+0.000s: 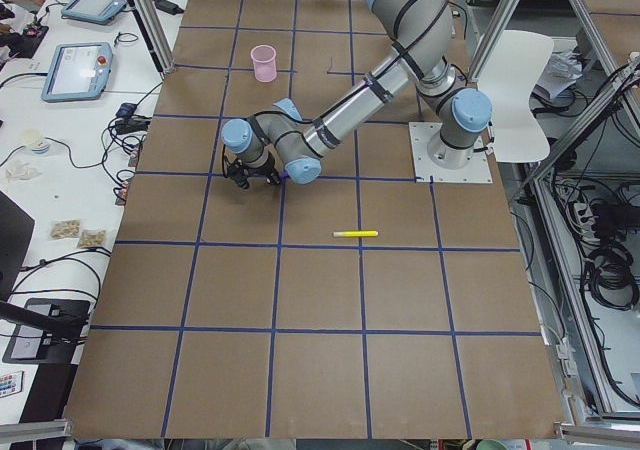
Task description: Insert purple and pink pens into pink cup
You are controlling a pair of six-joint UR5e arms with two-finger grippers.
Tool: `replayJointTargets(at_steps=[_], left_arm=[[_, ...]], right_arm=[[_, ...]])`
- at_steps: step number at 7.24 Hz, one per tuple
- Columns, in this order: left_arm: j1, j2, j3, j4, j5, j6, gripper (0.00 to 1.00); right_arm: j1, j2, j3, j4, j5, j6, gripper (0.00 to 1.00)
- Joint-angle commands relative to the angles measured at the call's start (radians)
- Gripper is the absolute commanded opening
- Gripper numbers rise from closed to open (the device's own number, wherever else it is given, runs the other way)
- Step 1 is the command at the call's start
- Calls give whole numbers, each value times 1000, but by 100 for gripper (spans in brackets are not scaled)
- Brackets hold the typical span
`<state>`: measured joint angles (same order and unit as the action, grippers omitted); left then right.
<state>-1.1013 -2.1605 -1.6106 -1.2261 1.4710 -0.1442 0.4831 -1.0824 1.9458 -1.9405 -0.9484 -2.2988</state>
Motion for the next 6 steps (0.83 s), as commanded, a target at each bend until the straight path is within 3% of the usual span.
replayJointTargets(at_steps=[1, 2, 3, 6], left_arm=[[-2, -2, 0, 8, -3, 2, 17], [-2, -2, 0, 8, -3, 2, 5], [-2, -1, 1, 8, -3, 2, 1], [-23, 31, 8, 2, -5, -8, 1]], right_arm=[[2, -17, -2, 8, 0, 10, 7], [8, -71, -4, 11, 2, 19, 4], [14, -139, -2, 17, 0, 92, 4], [119, -302, -4, 20, -6, 284, 4]])
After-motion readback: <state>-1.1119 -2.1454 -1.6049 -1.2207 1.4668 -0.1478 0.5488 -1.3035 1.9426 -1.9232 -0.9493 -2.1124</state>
